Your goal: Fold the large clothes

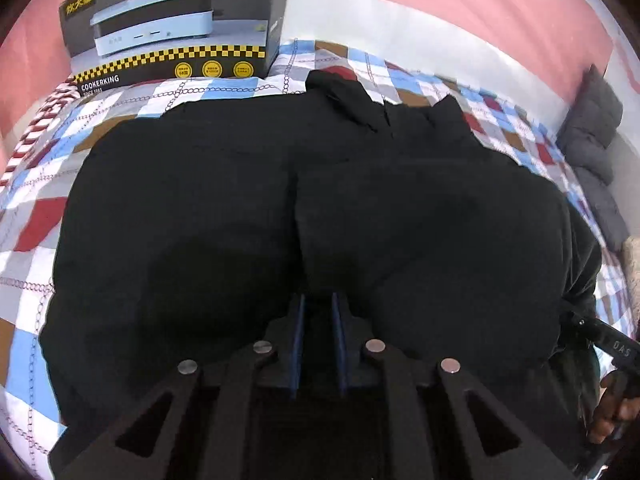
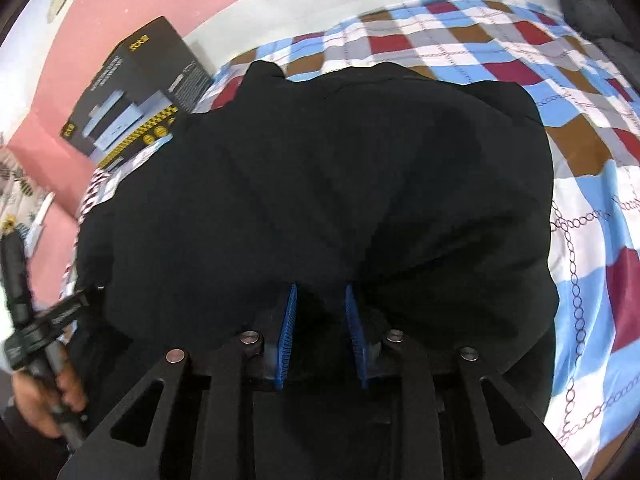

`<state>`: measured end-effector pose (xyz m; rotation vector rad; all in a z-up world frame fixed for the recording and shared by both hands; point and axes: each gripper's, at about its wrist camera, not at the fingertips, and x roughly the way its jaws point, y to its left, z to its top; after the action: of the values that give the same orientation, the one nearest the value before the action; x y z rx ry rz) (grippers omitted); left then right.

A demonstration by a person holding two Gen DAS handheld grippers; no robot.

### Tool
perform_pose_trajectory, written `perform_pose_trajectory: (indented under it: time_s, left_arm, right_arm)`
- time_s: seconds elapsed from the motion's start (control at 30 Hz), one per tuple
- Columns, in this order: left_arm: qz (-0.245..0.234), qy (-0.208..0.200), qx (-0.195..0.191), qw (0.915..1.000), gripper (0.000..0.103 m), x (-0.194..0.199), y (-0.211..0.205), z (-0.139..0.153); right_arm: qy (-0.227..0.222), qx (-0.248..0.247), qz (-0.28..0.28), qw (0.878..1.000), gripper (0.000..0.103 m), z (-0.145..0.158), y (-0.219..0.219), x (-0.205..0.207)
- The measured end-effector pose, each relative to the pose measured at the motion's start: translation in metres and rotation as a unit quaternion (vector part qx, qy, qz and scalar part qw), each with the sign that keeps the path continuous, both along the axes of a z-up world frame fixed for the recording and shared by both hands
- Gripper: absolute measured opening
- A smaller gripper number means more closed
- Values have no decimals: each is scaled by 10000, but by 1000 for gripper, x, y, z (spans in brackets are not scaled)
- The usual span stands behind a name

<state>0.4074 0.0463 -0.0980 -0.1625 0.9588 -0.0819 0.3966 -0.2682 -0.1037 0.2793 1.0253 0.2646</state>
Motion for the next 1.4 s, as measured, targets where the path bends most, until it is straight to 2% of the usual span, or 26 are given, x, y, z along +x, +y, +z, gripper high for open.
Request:
perform_pose_trajectory:
  time_s: [0.03,0.1,0.2,0.3,0.37,0.43,0.47,0.5,0.53,0.63,0.8,0.9,1.0,1.07,1.17,1.27,1.4]
  left_arm:
    - [-30,-18,74,10000,15,-1,-1,3]
    - [-72,-61,229,9997,14,-3,-2,13]
    - [28,-359,224,9991,14,-7,5,38]
    - [61,-715,221,9972,14,0,4,59]
    - [-17,-744,469,9961,14,15,-5,55]
    - [-112,-294,520,9982,14,35,-10,28]
    - [-15,-14,501,9987,15,43,-8,13]
    - [59,134,402,9991,18,48,-4,0]
    - [93,96,314,9994,18,49,0,-5]
    - [145,9,502,9986,18,41,2,4]
    - [172,-392,672,9968,18,1,19,33]
    - [298,-525,795,9950,18,-22,40,38]
    - [361,-283,994,9940,18,-25,49,21]
    - [417,-65,919,9949,18,-20,57,6]
    - [450,-15,898,9949,18,-15,63,-1]
    - [452,-25,766,9960,18,-19,65,10]
    - [508,-352,686,9957,18,-34,74,32]
  right_arm:
    - [-2,54,20,10000,27,3,-4,1]
    - [-316,69,-96,9994,27,19,-19,-2]
    - [-865,-66,-575,9946,27,45,-48,-1]
    - [-704,-328,-828,9935,27,39,-64,22]
    - [-418,-495,-859,9942,27,23,-67,38]
    - [-100,-565,-765,9954,27,3,-64,52]
    - [-94,-665,-725,9951,26,-1,-61,54]
    - [-121,-753,-684,9947,26,-3,-58,54]
    - [-148,-848,-656,9941,26,-2,-55,54]
    - [-184,-984,-664,9928,26,11,-52,44]
    - [-653,-773,-607,9930,26,40,-59,1]
    - [-630,-806,-453,9937,26,35,-54,-19]
    - [-332,-960,-283,9944,26,11,-47,-20]
    - [-177,-1045,-260,9940,26,-2,-44,-13]
    - [-118,-1230,-251,9920,26,-6,-38,-6]
    - [-78,-1399,-232,9899,26,4,-33,-8]
    - [-366,-1138,-182,9927,26,29,-26,-20]
